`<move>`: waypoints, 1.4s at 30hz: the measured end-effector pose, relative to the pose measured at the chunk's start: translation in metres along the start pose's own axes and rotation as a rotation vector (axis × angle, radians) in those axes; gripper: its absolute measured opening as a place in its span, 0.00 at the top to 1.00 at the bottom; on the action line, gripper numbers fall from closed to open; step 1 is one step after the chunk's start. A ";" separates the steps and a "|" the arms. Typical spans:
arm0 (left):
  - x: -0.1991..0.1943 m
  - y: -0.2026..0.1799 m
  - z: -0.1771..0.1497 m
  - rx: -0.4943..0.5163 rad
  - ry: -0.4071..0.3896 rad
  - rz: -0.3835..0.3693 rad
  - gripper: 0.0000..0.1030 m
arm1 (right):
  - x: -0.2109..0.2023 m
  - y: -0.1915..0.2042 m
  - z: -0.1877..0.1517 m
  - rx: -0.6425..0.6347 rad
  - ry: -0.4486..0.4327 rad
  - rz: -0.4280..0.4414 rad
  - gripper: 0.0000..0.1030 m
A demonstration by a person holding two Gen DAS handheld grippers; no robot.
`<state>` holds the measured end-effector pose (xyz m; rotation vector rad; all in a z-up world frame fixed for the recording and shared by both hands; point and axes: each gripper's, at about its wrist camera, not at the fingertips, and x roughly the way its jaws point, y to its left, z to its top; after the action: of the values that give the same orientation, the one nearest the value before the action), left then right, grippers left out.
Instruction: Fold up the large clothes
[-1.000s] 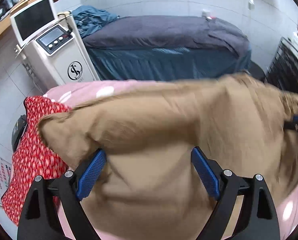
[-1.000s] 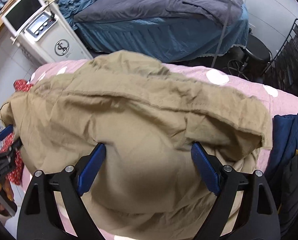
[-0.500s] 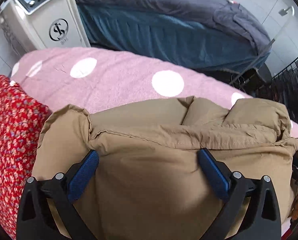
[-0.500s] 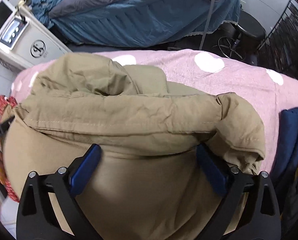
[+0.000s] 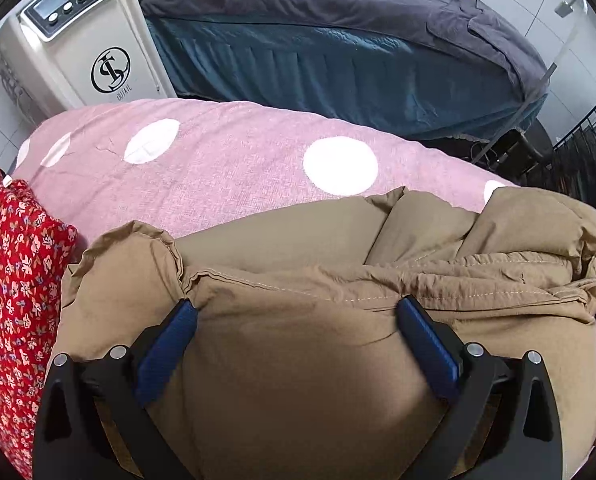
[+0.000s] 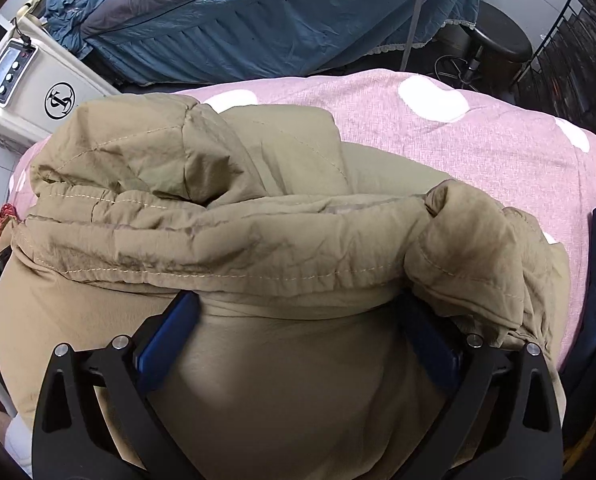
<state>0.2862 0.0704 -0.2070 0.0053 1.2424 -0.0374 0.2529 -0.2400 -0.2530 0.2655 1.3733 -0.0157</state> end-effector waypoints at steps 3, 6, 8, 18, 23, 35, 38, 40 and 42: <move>0.001 -0.001 -0.001 0.002 -0.016 0.007 0.05 | 0.002 0.000 0.000 0.002 -0.003 -0.005 0.05; 0.002 -0.003 -0.003 0.007 -0.031 0.020 0.05 | 0.002 0.001 -0.002 0.001 -0.018 -0.017 0.05; 0.003 -0.005 -0.004 0.016 -0.035 0.032 0.05 | 0.001 0.002 -0.005 0.002 -0.031 -0.026 0.05; -0.035 -0.014 -0.007 0.086 -0.087 0.110 0.06 | -0.031 0.006 -0.015 -0.033 -0.064 -0.040 0.05; -0.091 -0.004 -0.020 0.048 -0.166 0.047 0.06 | -0.096 0.002 -0.037 -0.038 -0.195 0.016 0.05; -0.107 0.004 -0.106 0.104 -0.100 0.054 0.06 | -0.112 -0.035 -0.149 -0.040 -0.123 0.037 0.05; -0.082 0.007 -0.097 0.095 -0.044 0.038 0.05 | -0.101 -0.041 -0.149 -0.008 -0.119 0.031 0.05; -0.068 0.001 -0.086 0.120 0.004 0.049 0.05 | -0.096 -0.041 -0.141 0.020 -0.116 0.042 0.05; -0.052 -0.004 -0.078 0.133 0.060 0.064 0.05 | -0.087 -0.039 -0.134 0.032 -0.096 0.038 0.05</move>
<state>0.1955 0.0698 -0.1824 0.1623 1.2967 -0.0647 0.0996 -0.2639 -0.1987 0.3137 1.2728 -0.0190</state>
